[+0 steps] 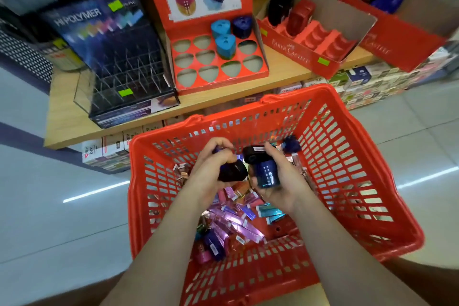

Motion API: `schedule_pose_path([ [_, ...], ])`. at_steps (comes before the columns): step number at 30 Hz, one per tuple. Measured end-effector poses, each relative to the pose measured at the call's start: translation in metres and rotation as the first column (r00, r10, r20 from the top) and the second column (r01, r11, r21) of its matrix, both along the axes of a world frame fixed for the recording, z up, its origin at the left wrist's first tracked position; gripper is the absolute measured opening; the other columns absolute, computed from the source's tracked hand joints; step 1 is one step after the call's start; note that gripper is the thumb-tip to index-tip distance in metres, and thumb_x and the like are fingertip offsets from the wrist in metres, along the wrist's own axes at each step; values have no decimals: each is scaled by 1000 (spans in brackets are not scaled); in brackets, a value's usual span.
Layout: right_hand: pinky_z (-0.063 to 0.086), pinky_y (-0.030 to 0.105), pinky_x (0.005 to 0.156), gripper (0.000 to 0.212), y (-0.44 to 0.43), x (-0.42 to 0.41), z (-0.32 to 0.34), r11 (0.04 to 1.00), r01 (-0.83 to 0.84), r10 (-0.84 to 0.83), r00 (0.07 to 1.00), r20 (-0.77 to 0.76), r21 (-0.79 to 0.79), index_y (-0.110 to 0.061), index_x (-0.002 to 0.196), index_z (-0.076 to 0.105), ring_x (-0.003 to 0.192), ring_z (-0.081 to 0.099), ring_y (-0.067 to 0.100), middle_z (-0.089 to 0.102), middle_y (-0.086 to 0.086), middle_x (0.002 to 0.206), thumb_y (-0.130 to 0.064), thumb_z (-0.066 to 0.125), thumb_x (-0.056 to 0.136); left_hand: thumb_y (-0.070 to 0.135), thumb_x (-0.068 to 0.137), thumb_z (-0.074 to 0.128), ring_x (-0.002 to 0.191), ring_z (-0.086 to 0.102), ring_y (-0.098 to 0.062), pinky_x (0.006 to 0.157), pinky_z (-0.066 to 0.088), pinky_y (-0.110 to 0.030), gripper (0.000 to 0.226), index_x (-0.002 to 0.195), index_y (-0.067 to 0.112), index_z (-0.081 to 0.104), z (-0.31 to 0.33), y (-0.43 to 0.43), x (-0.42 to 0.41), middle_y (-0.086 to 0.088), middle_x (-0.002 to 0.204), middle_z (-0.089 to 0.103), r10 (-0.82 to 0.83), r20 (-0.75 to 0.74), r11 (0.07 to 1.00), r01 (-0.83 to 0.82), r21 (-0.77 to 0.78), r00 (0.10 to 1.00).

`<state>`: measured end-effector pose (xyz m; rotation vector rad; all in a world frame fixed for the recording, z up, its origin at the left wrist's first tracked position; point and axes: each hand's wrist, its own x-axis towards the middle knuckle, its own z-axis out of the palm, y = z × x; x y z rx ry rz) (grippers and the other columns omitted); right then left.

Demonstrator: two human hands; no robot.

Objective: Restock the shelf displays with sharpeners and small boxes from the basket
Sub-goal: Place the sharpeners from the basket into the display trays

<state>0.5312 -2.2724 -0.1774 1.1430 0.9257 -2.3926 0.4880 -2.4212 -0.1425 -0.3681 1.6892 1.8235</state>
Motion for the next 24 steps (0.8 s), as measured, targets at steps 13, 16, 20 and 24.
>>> schedule_pose_path([
  [13, 45, 26, 43, 9, 27, -8, 50, 952, -280, 303, 921, -246, 125, -19, 81, 64, 76, 61, 28, 61, 13, 94, -13, 60, 86, -11, 83, 56, 84, 60, -23, 80, 52, -47, 38, 104, 20, 57, 62, 11, -18, -8, 92, 62, 146, -159, 984, -126, 127, 976],
  [16, 47, 28, 44, 24, 25, -12, 63, 927, -362, 375, 901, -218, 99, -17, 93, 71, 84, 64, 30, 66, 16, 99, -33, 75, 75, -17, 77, 64, 86, 62, -20, 82, 52, -36, 44, 101, 19, 57, 70, 14, -23, -9, 93, 66, 17, -372, 1000, -17, 4, 928],
  [20, 48, 25, 42, 75, 17, -19, 71, 898, -439, 430, 891, -146, -36, -11, 104, 68, 96, 62, 36, 68, 19, 102, -69, 71, 56, -13, 70, 67, 97, 68, -19, 80, 54, -28, 43, 102, 14, 57, 79, 17, -31, -11, 103, 71, -190, -461, 979, 204, -20, 867],
  [24, 49, 25, 38, 77, 20, -25, 73, 860, -481, 441, 869, -222, -173, -11, 102, 69, 82, 66, 32, 66, 20, 101, -58, 90, 46, 5, 74, 70, 108, 64, -17, 92, 51, -30, 38, 107, 20, 60, 84, 14, -42, -3, 113, 69, -393, -499, 916, 374, -142, 772],
])
